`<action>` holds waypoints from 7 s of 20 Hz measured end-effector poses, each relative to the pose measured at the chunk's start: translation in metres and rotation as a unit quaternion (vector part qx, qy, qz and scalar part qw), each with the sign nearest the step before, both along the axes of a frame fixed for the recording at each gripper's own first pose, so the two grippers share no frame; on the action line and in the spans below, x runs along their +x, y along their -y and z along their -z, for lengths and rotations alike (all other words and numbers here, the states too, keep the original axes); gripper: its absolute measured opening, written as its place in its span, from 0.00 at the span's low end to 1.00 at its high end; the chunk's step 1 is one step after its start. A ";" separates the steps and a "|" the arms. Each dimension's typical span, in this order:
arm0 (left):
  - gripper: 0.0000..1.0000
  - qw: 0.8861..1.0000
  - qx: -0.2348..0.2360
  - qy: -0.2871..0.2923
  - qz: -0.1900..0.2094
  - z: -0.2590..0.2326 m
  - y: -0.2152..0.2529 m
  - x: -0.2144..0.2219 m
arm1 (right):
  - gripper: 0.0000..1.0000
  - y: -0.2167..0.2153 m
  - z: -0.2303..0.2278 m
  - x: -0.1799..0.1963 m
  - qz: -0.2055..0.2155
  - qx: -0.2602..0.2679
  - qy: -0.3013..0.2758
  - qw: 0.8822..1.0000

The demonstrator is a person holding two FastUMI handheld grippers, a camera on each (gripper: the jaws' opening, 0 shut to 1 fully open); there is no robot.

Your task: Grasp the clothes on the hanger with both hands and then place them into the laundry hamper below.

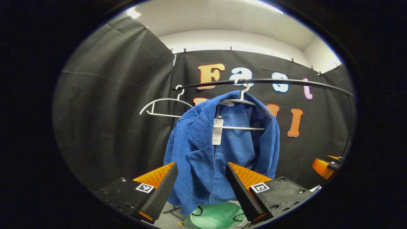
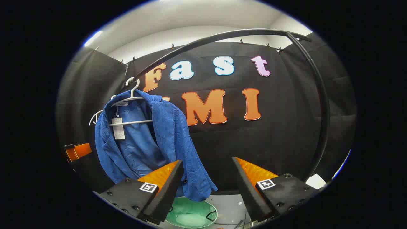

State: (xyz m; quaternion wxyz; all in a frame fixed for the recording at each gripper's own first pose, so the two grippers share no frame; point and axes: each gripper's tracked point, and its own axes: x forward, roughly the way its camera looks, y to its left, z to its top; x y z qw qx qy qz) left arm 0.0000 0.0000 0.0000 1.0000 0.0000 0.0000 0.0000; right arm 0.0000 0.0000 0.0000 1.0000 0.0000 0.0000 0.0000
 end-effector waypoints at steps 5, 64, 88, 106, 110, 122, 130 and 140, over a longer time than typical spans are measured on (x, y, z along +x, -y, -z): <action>0.95 1.000 0.000 -0.002 -0.001 0.001 0.001 0.001 | 0.98 -0.002 -0.001 0.002 -0.004 -0.006 0.003 1.000; 0.02 0.992 -0.047 -0.023 0.113 -0.028 -0.036 0.140 | 0.09 -0.135 -0.031 0.177 -0.209 0.158 -0.020 0.965; 0.00 0.988 -0.038 0.096 0.111 -0.168 -0.115 0.154 | 0.07 -0.082 -0.116 0.228 -0.285 0.374 -0.001 0.883; 0.00 0.989 -0.078 -0.012 0.125 -0.082 -0.129 0.227 | 0.07 -0.061 -0.066 0.272 -0.201 0.357 -0.032 0.912; 0.00 0.989 -0.068 -0.025 0.127 -0.061 -0.133 0.217 | 0.07 -0.059 -0.047 0.259 -0.187 0.351 -0.042 0.916; 0.00 0.983 -0.085 -0.106 0.121 0.026 -0.127 0.189 | 0.07 -0.050 0.037 0.206 -0.105 0.330 -0.096 0.933; 0.00 0.975 -0.078 -0.143 0.152 0.062 -0.085 0.159 | 0.07 -0.065 0.073 0.153 -0.070 0.266 -0.128 0.953; 0.00 0.958 -0.061 -0.199 0.196 0.116 -0.012 0.136 | 0.07 -0.085 0.133 0.120 -0.044 0.173 -0.189 0.966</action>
